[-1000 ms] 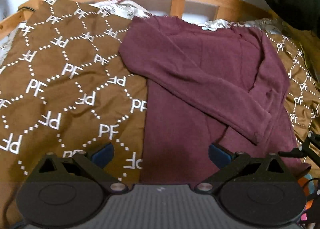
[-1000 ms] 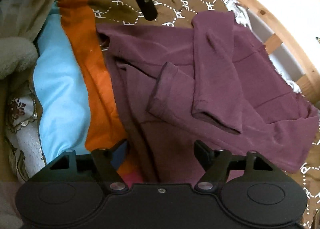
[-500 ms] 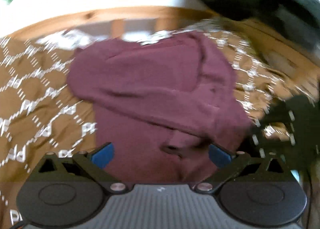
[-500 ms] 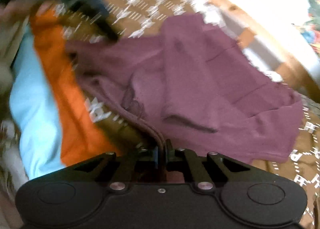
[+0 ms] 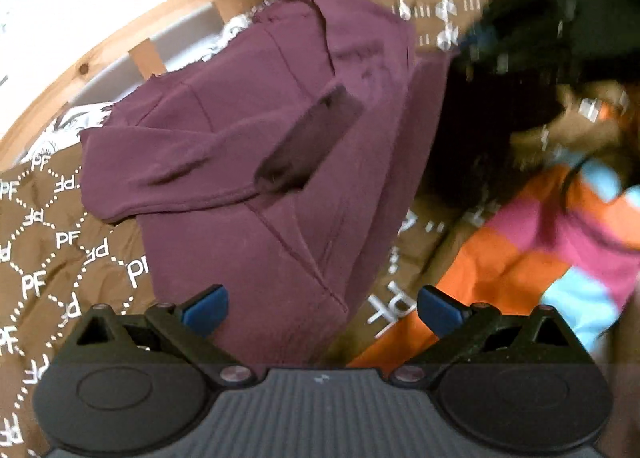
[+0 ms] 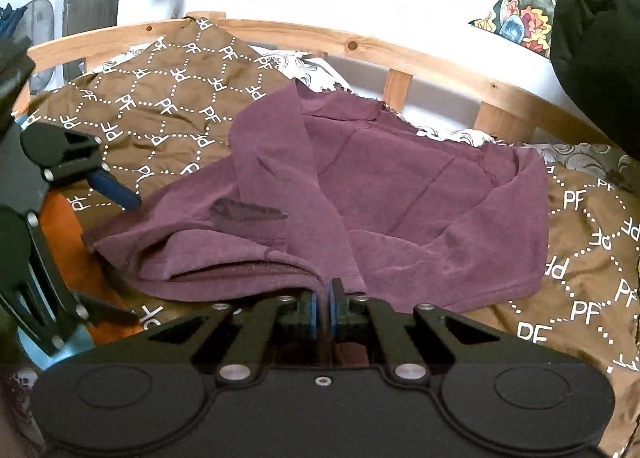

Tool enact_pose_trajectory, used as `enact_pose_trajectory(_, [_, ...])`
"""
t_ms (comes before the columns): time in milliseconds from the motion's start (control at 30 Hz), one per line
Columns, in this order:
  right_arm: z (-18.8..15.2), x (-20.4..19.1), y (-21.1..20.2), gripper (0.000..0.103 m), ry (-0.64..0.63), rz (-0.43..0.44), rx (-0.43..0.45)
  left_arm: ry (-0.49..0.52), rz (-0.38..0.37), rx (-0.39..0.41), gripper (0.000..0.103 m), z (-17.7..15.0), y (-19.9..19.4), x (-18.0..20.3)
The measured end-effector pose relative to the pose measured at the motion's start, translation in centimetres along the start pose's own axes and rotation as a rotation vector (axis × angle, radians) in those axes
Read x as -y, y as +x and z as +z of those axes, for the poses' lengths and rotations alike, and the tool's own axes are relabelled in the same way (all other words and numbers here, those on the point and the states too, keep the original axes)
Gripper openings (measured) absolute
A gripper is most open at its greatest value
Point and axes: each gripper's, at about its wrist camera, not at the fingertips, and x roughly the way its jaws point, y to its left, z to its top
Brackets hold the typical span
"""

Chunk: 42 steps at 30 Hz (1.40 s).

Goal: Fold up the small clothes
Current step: 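Grasp the shirt hem with the left tool while the right tool grasps the hem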

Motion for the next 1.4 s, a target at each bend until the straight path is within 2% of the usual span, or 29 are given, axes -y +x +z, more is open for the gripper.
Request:
enact_pose_trajectory(67, [-0.1, 0.0, -0.3, 0.005, 0.003, -0.002, 0.009, 0.034, 0.041, -0.05, 0.103, -0.1, 1.2, 0.6])
enact_pose_trajectory(100, [0.0, 0.0, -0.4, 0.005, 0.008, -0.005, 0.015, 0.026, 0.039, -0.06, 0.103, -0.1, 1.4, 0.5])
enact_pose_trajectory(133, [0.0, 0.1, -0.6, 0.005, 0.017, -0.009, 0.023, 0.01, 0.037, -0.058, 0.101, -0.1, 1.4, 0.4])
enact_pose_trajectory(200, [0.0, 0.6, -0.9, 0.005, 0.046, -0.024, 0.04, -0.011, 0.081, -0.058, 0.092, -0.1, 1.2, -0.1])
enact_pose_trajectory(267, [0.0, 1.2, -1.2, 0.005, 0.078, -0.037, 0.056, -0.047, 0.151, -0.066, 0.076, -0.1, 1.3, -0.8])
enact_pose_trajectory(367, [-0.1, 2.1, -1.3, 0.005, 0.118, -0.043, 0.066, -0.123, 0.188, -0.083, 0.053, -0.2, 1.2, -2.2])
enact_pose_trajectory(400, [-0.1, 2.2, -1.3, 0.005, 0.123, -0.045, 0.066, -0.142, 0.194, -0.076, 0.049, -0.1, 1.0, -2.5])
enact_pose_trajectory(433, [-0.2, 2.2, -1.3, 0.005, 0.125, -0.047, 0.066, -0.162, 0.209, -0.062, 0.041, -0.1, 0.6, -2.9])
enact_pose_trajectory(500, [-0.2, 2.2, -1.2, 0.005, 0.125, -0.055, 0.062, -0.202, 0.226, -0.02, 0.036, -0.2, -0.5, -3.8])
enact_pose_trajectory(567, [-0.3, 2.4, -1.0, 0.005, 0.135, -0.055, 0.051, -0.24, 0.228, 0.031, 0.027, -0.2, -1.8, -4.4])
enact_pose_trajectory(733, [-0.4, 2.8, -0.5, 0.006, 0.157, -0.061, 0.026, -0.312, 0.234, 0.123, 0.018, 0.0, -3.6, -5.9])
enact_pose_trajectory(933, [-0.6, 2.8, -0.3, 0.01, 0.16, -0.067, 0.011, -0.323, 0.25, 0.191, 0.007, 0.1, -4.4, -6.2])
enact_pose_trajectory(967, [-0.6, 2.8, -0.2, 0.012, 0.16, -0.068, 0.006, -0.321, 0.265, 0.204, 0.006, 0.1, -4.6, -6.1])
enact_pose_trajectory(1033, [-0.7, 2.5, 0.2, 0.029, 0.142, -0.072, -0.022, -0.33, 0.288, 0.232, 0.005, 0.1, -4.9, -6.1])
enact_pose_trajectory(1133, [-0.8, 1.3, 1.2, 0.035, 0.066, -0.059, -0.078, -0.367, 0.298, 0.251, 0.005, 0.0, -5.2, -6.7])
enact_pose_trajectory(1300, [-1.6, -2.3, 3.1, 0.044, -0.148, -0.059, -0.192, -0.417, 0.302, 0.279, 0.005, -0.2, -5.8, -7.6])
enact_pose_trajectory(1400, [-2.5, -4.4, 4.1, 0.045, -0.28, -0.071, -0.253, -0.427, 0.308, 0.294, 0.005, -0.3, -6.1, -7.8])
